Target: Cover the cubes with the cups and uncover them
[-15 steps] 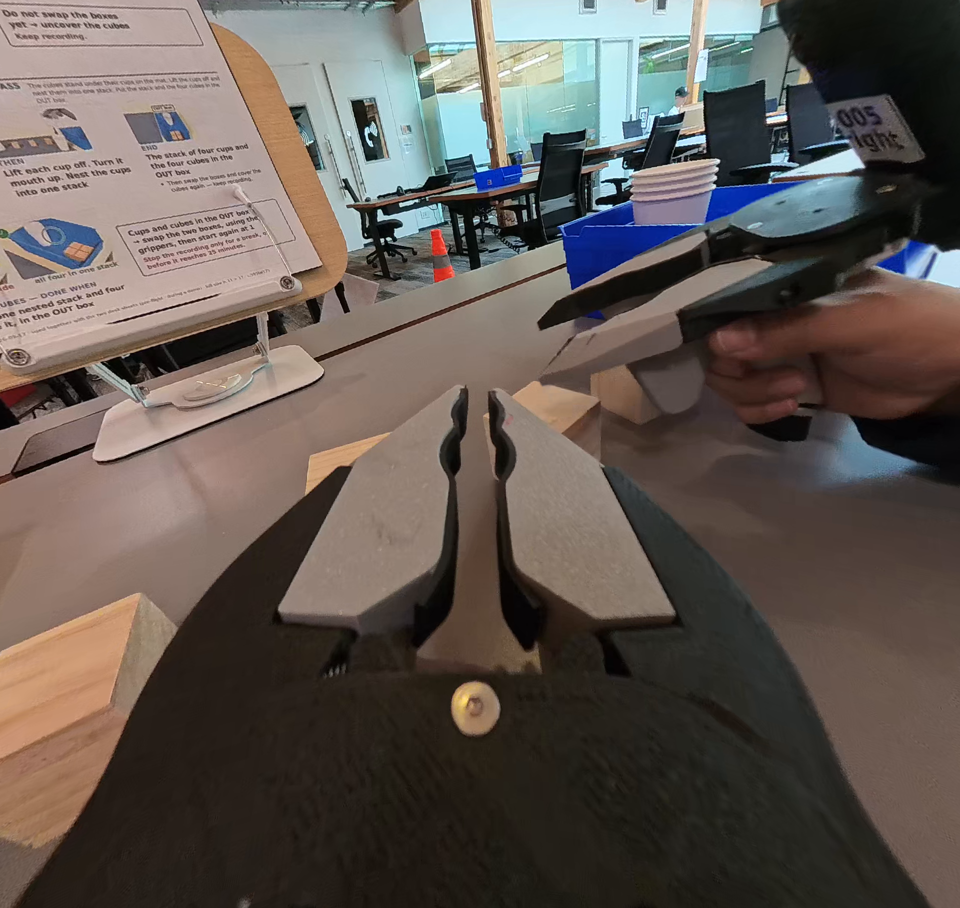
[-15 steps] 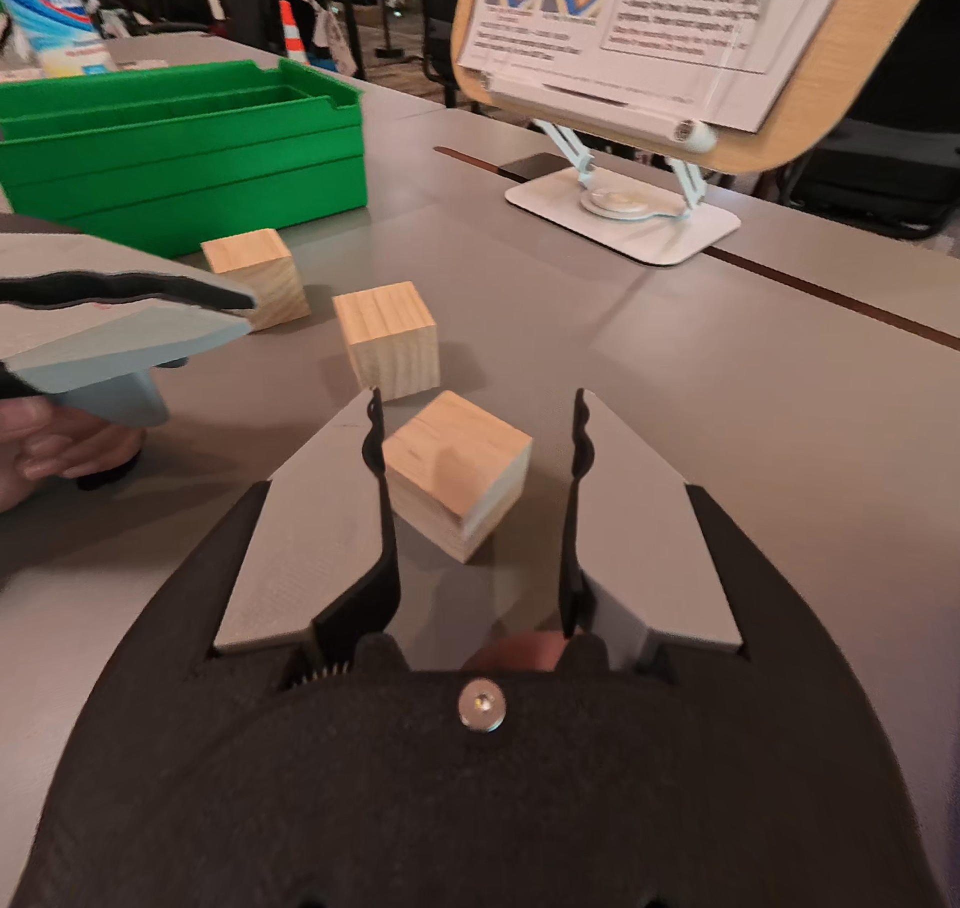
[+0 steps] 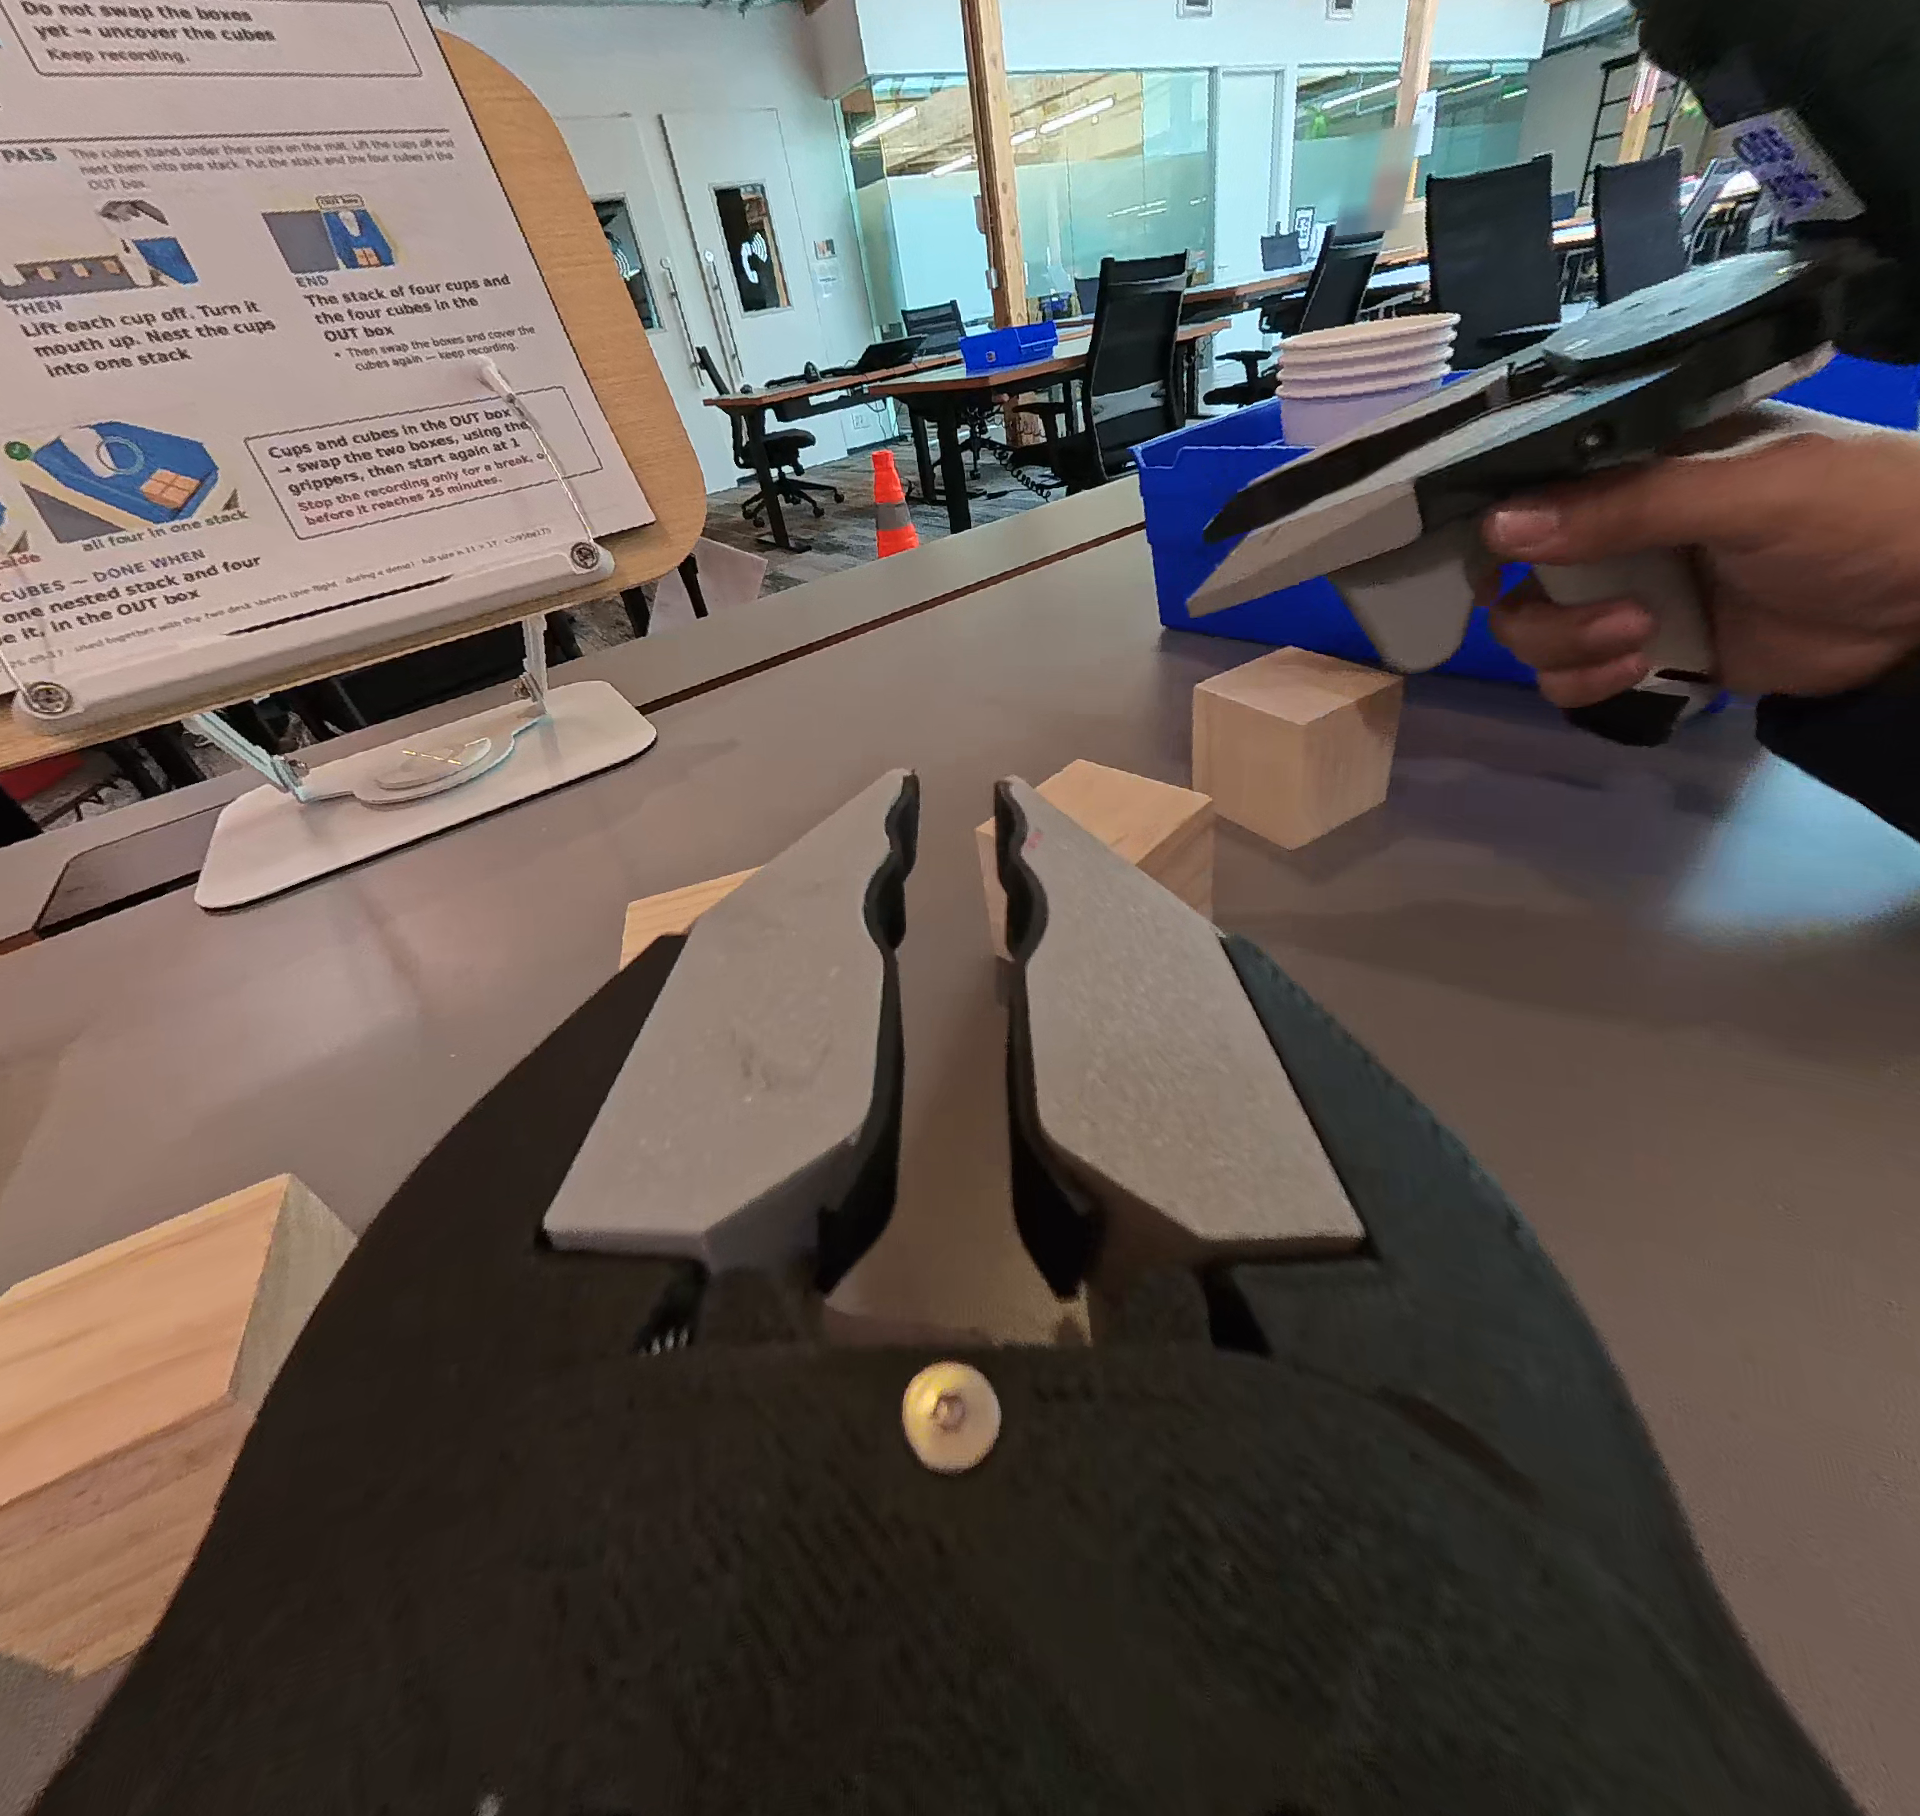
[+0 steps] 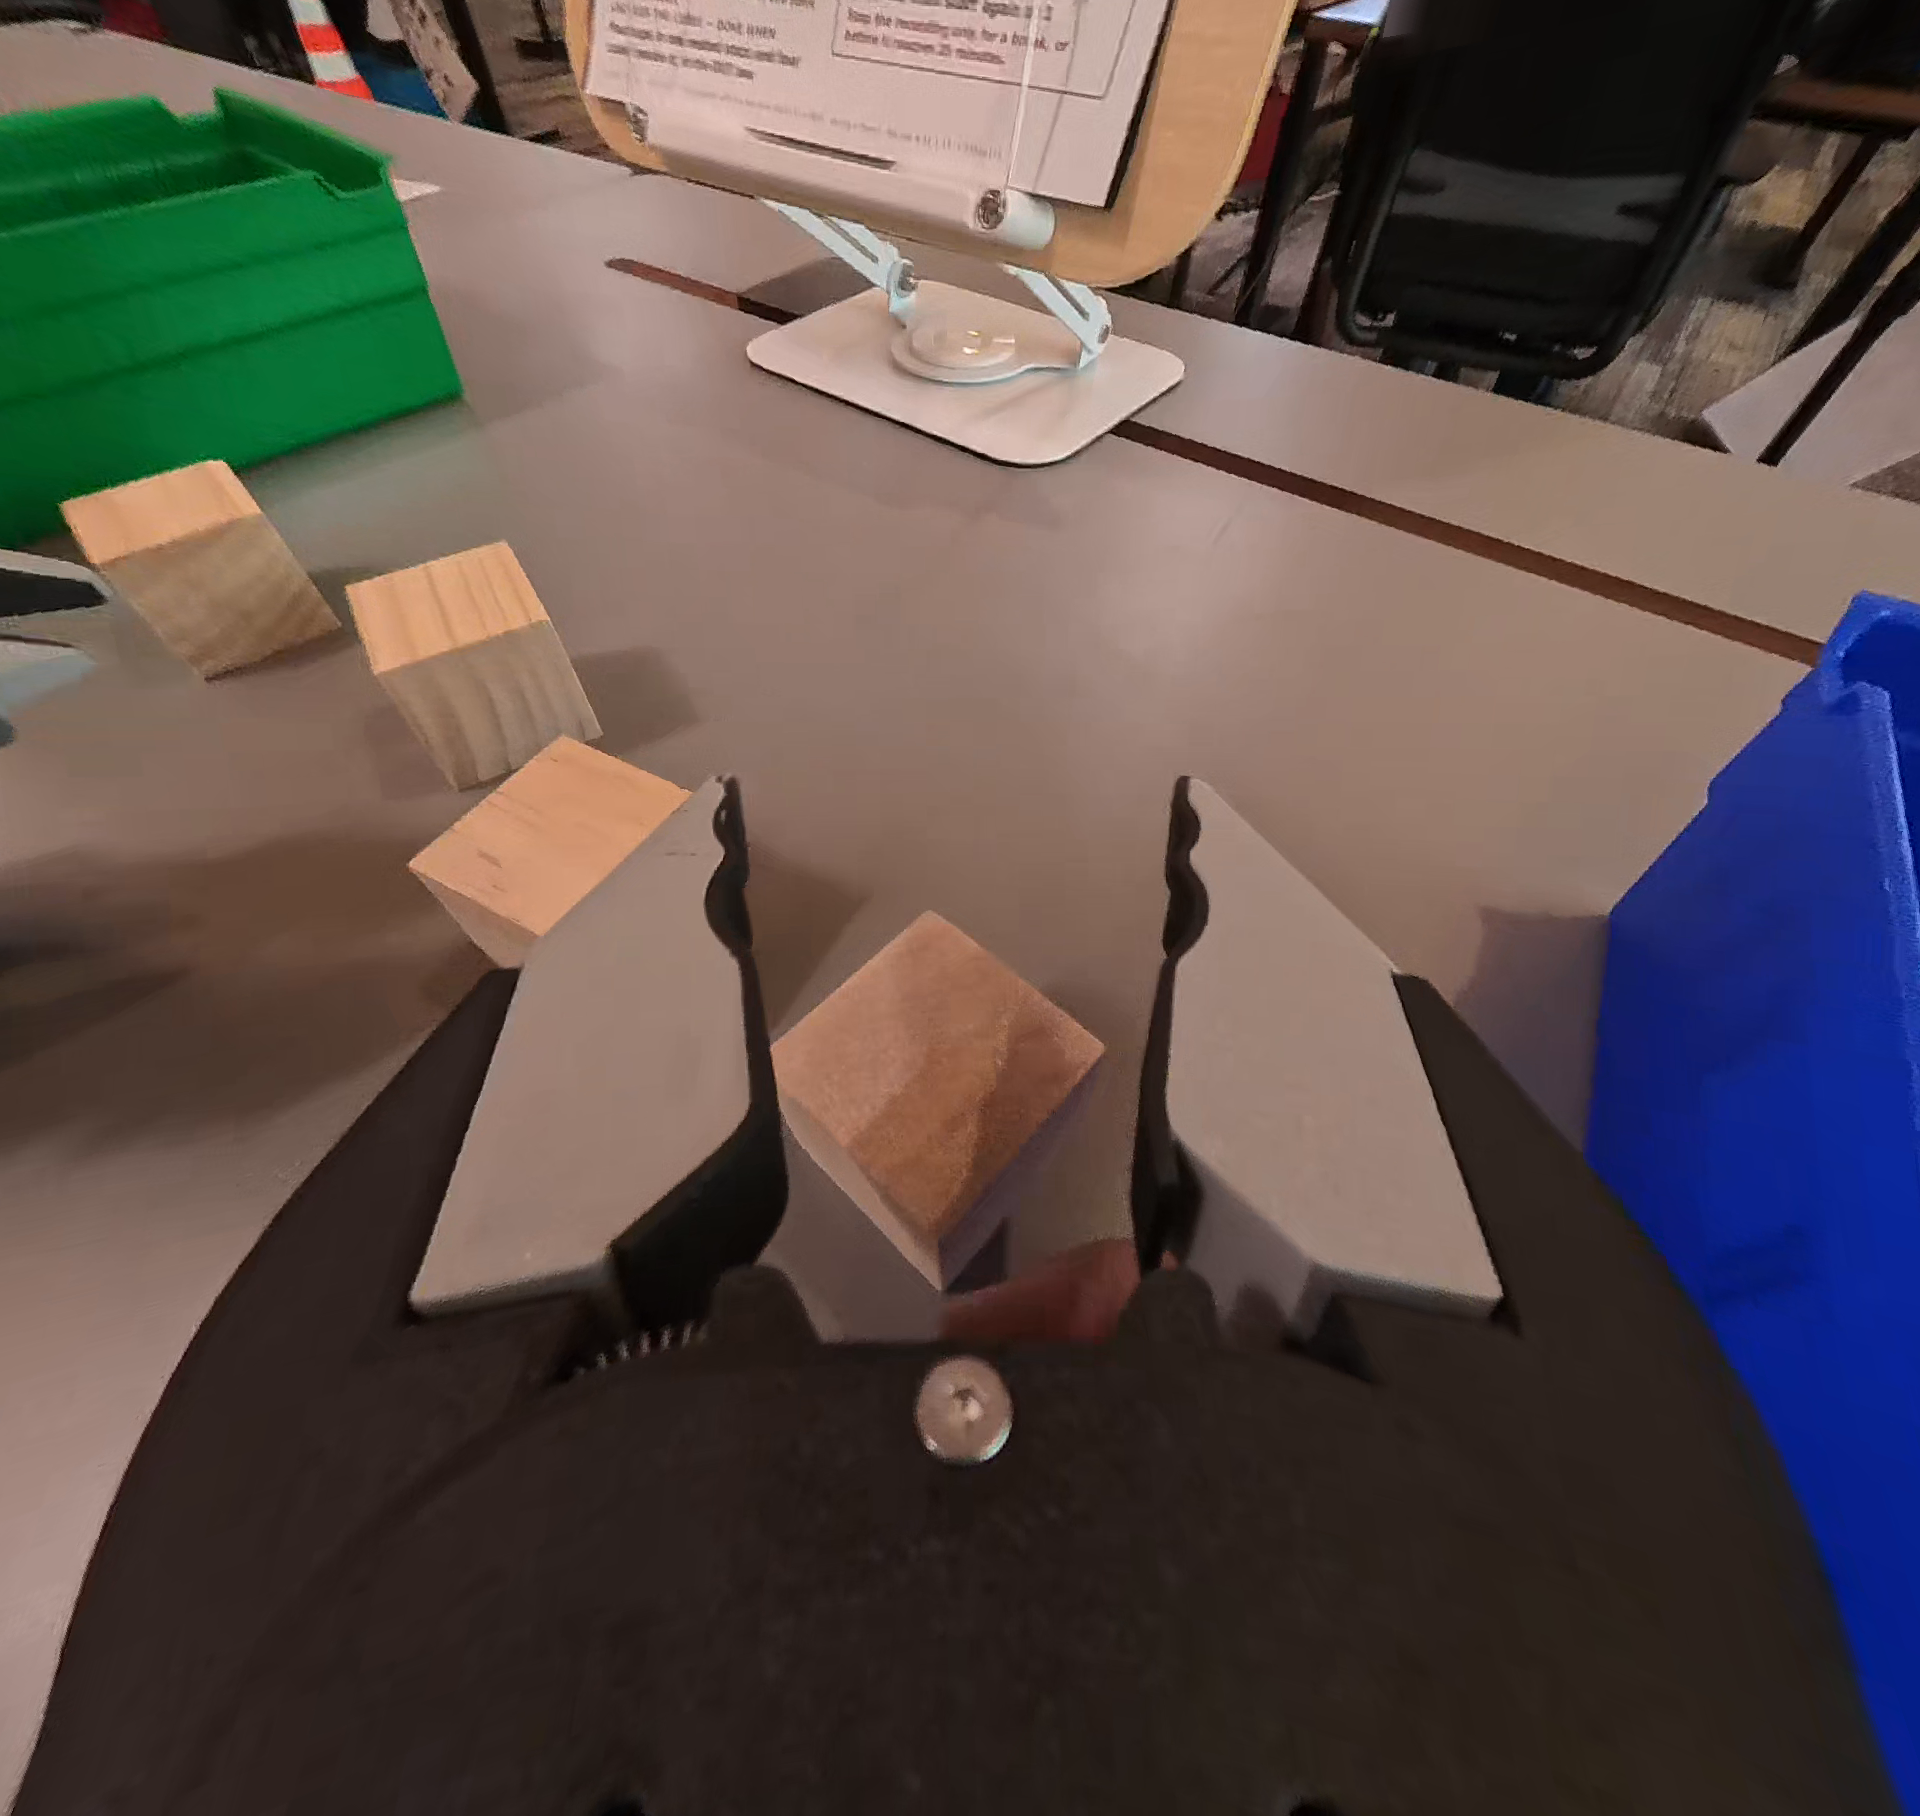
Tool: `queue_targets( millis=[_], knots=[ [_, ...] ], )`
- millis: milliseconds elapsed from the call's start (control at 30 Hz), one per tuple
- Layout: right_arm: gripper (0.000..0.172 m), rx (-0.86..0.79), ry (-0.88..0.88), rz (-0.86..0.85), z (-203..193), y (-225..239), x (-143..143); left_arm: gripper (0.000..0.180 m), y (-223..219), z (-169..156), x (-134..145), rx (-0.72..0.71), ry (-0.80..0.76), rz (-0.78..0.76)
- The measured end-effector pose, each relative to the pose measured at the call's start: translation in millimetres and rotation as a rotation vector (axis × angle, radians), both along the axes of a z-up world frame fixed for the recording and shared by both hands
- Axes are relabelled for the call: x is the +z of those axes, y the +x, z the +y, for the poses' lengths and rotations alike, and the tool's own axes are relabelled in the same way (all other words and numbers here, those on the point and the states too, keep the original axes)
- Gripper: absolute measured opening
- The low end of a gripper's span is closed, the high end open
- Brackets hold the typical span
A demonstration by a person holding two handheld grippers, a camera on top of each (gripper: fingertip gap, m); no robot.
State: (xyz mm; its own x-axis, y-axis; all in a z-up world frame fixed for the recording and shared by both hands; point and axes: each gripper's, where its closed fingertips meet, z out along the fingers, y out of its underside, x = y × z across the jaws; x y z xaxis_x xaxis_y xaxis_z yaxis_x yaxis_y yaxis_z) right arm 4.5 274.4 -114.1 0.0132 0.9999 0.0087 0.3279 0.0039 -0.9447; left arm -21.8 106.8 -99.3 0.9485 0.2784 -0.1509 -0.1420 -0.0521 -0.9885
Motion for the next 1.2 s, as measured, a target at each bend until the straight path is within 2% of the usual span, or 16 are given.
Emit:
queue_targets(
  millis=[33,133,200,367,567,667,733,767,1067,1200],
  knots=[
    [0.077,0.025,-0.005,0.008,-2,1,2,0.013,0,1,-1,-0.004,-0.004,-0.003],
    [0.053,0.148,-0.005,0.037,-15,7,8,0.014,2,1,-1,-0.016,-0.009,-0.004],
    [0.051,0.19,0.028,0.031,-16,12,6,0.014,4,2,-1,-0.034,-0.01,-0.001],
    [0.063,0.299,0.016,-0.068,-22,24,-14,0.018,18,8,-8,-0.156,-0.058,-0.024],
    [0.076,0.212,0.084,-0.116,-3,24,-27,0.032,41,14,-20,-0.343,-0.152,-0.041],
    [0.081,0.223,0.071,-0.196,-5,24,-43,0.036,48,13,-22,-0.39,-0.165,-0.033],
    [0.082,0.25,0.08,-0.271,-10,26,-58,0.036,49,12,-20,-0.39,-0.149,-0.021],
    [0.076,0.242,0.114,-0.289,-9,26,-61,0.035,48,11,-18,-0.383,-0.137,-0.016],
    [0.073,0.329,0.165,-0.296,-27,29,-62,0.028,41,4,-8,-0.319,-0.062,-0.009],
    [0.071,0.387,0.122,-0.301,-36,34,-61,0.027,40,3,-8,-0.312,-0.06,-0.008]
  ],
)
